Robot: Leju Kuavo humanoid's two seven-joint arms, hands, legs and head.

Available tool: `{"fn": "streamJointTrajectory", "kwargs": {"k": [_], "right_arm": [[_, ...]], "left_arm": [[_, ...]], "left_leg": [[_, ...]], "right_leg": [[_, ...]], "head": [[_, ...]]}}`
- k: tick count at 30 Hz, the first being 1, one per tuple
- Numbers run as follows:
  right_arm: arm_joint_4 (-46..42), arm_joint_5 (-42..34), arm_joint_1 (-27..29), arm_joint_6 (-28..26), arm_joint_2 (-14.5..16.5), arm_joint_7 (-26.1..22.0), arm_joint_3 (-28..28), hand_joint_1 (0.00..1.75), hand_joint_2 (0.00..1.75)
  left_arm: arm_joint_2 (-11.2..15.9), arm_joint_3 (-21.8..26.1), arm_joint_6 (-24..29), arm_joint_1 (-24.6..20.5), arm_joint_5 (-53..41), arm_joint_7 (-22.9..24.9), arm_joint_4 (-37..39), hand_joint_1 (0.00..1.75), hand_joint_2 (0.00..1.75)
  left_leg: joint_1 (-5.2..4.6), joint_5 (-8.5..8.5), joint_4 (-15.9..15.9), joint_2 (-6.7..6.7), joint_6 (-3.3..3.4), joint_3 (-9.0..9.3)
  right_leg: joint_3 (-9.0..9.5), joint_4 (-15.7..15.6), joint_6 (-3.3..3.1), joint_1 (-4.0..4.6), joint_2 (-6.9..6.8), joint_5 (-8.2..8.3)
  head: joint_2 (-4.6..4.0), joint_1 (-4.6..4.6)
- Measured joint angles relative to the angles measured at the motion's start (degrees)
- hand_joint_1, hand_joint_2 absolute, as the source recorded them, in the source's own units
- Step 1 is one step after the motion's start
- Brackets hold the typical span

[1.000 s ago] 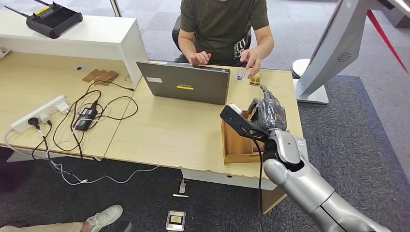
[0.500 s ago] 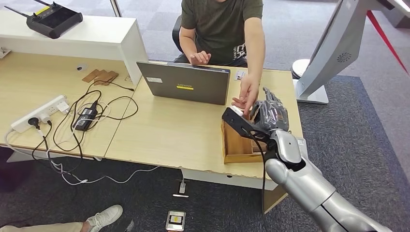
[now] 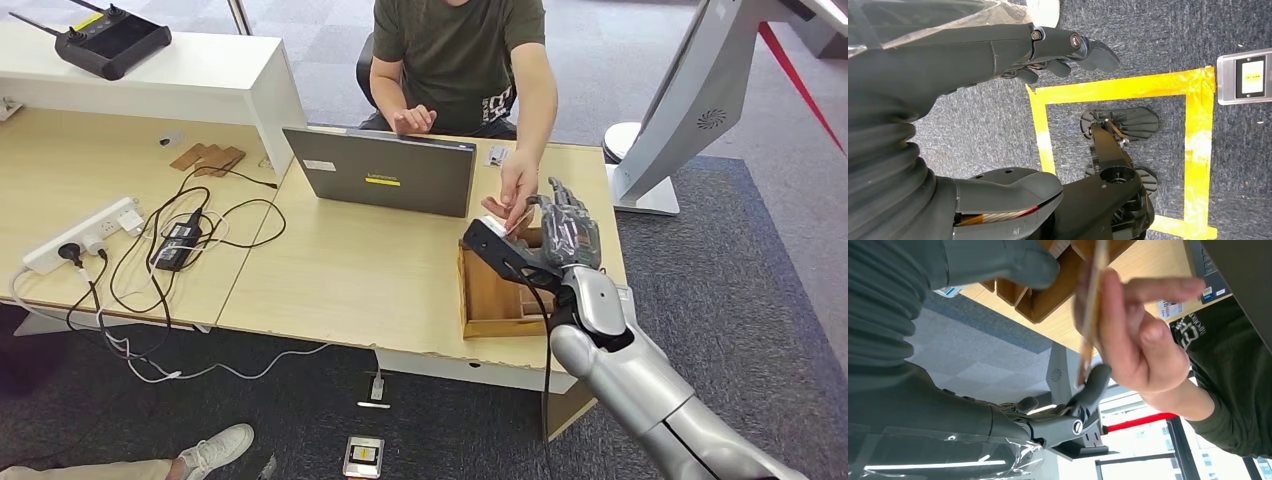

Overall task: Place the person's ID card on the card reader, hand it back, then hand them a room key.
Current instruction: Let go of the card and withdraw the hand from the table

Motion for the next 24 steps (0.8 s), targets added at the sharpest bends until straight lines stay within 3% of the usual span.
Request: {"fn": "streamJointTrajectory", "kwargs": {"k": [4, 7, 10, 13, 15, 19, 21, 24], "right_arm": [[0.19, 0.16, 0.62, -3.13, 0.09, -0.45, -0.94, 0.0, 1.75], [0.18, -9.36, 2.81, -16.83, 0.39, -6.7, -3.79, 0.0, 1.75], [0.32, -25.62, 6.12, -26.64, 1.42, -22.43, -9.93, 0.0, 1.75], [0.79, -39.63, 9.48, -27.82, 3.81, -42.64, -21.64, 0.0, 1.75], [1.46, -42.91, 10.54, -27.86, 4.94, -49.09, -29.4, 0.0, 1.75], [4.68, -48.29, 13.12, -27.85, 5.49, -51.23, -44.21, 0.0, 1.75], [7.87, -54.55, 15.45, -27.08, 5.05, -50.8, -50.31, 0.0, 1.75], [15.17, -63.25, 19.43, -19.22, 3.4, -46.01, -54.38, 0.0, 1.75]], "left_arm": [[0.0, 0.0, 0.02, 0.01, 0.07, 0.0, 0.04, 0.0, 1.75], [-0.03, 0.0, 0.18, 0.19, 0.26, -0.09, 0.07, 0.0, 1.75], [-0.07, 0.0, 0.54, 0.54, 0.6, -0.38, 0.13, 0.0, 1.75], [-0.09, 0.01, 0.89, 1.07, 1.21, -0.66, 0.2, 0.0, 1.75], [-0.08, 0.02, 0.96, 1.48, 1.5, -0.9, 0.22, 0.0, 1.75], [-0.05, 0.05, 1.06, 2.28, 2.32, -1.85, 0.26, 0.0, 1.75], [0.02, 0.1, 1.15, 2.75, 2.78, -2.42, 0.28, 0.0, 1.75], [0.18, 0.26, 1.16, 3.45, 3.37, -3.25, 0.31, 0.0, 1.75]], "left_leg": [[0.0, 0.0, 0.0, 0.0, 0.0, 0.0], [0.0, -0.01, 0.0, -0.02, 0.0, 0.0], [0.0, -0.01, 0.0, -0.04, 0.0, -0.02], [-0.03, -0.01, 0.01, -0.11, 0.01, -0.05], [-0.03, -0.01, 0.01, -0.12, 0.01, -0.04], [-0.02, -0.04, 0.02, -0.11, 0.05, 0.06], [-0.03, -0.08, 0.01, -0.11, 0.09, 0.04], [-0.03, -0.16, 0.01, -0.05, 0.1, 0.01]], "right_leg": [[0.0, 0.0, 0.0, 0.0, 0.0, 0.0], [0.0, -0.02, 0.0, 0.0, -0.01, -0.01], [0.0, -0.02, 0.0, 0.0, -0.01, -0.01], [-0.05, -0.03, 0.01, -0.03, -0.02, 0.0], [-0.05, -0.05, 0.02, -0.05, -0.05, 0.0], [0.03, -0.16, 0.06, -0.04, -0.06, -0.02], [0.07, -0.19, 0.08, -0.05, -0.05, -0.03], [0.07, -0.2, 0.08, -0.04, 0.06, -0.01]], "head": [[0.0, 0.0], [0.0, -0.01], [0.0, 0.01], [0.0, -0.01], [0.0, -0.01], [0.0, 0.01], [0.0, -0.01], [0.0, 0.01]]}}
